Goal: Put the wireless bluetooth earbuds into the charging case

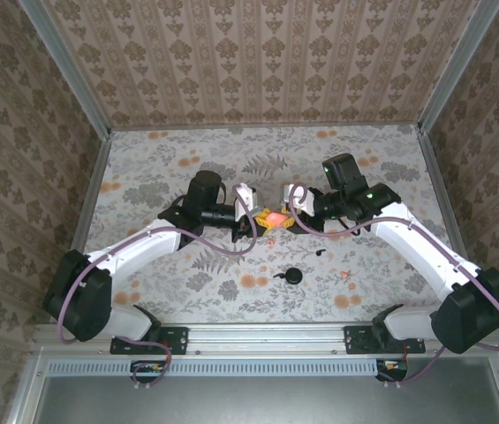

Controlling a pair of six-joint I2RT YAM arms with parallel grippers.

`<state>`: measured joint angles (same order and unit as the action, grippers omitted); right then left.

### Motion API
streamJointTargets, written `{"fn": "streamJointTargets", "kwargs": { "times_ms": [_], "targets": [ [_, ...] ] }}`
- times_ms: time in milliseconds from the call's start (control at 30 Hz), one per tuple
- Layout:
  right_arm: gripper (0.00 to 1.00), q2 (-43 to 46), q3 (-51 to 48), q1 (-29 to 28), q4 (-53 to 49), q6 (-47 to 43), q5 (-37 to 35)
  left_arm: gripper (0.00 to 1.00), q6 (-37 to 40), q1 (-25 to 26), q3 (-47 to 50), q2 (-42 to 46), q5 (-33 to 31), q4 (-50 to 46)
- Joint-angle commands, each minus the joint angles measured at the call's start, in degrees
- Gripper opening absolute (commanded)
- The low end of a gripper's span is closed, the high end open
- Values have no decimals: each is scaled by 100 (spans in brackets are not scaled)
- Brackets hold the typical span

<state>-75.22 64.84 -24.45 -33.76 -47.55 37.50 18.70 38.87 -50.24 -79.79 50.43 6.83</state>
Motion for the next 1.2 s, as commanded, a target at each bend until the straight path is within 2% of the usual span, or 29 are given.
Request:
{"fn": "streamJointTargets", "kwargs": {
  "times_ms": [0,333,633,800,933,1167],
  "targets": [
    [38,-105,3,195,282,206,179,18,77,15,-192,-19,207,-67],
    [39,-36,64,655,784,669,580,17,109,-15,-104,-22,151,-86],
    [42,-34,129,711,838,1408,320,16,-473,-225,267,-85,169,802],
    [44,-155,406,704,603,2628,-309,16,-952,-405,691,-133,-438,1421],
    [45,-409,704,681,-21,3769,-944,16,-1361,-576,1090,-127,-833,1875],
    [46,-1066,896,433,-718,3991,-1350,16,-1755,-791,1617,150,-1547,2107]
  ]
}}
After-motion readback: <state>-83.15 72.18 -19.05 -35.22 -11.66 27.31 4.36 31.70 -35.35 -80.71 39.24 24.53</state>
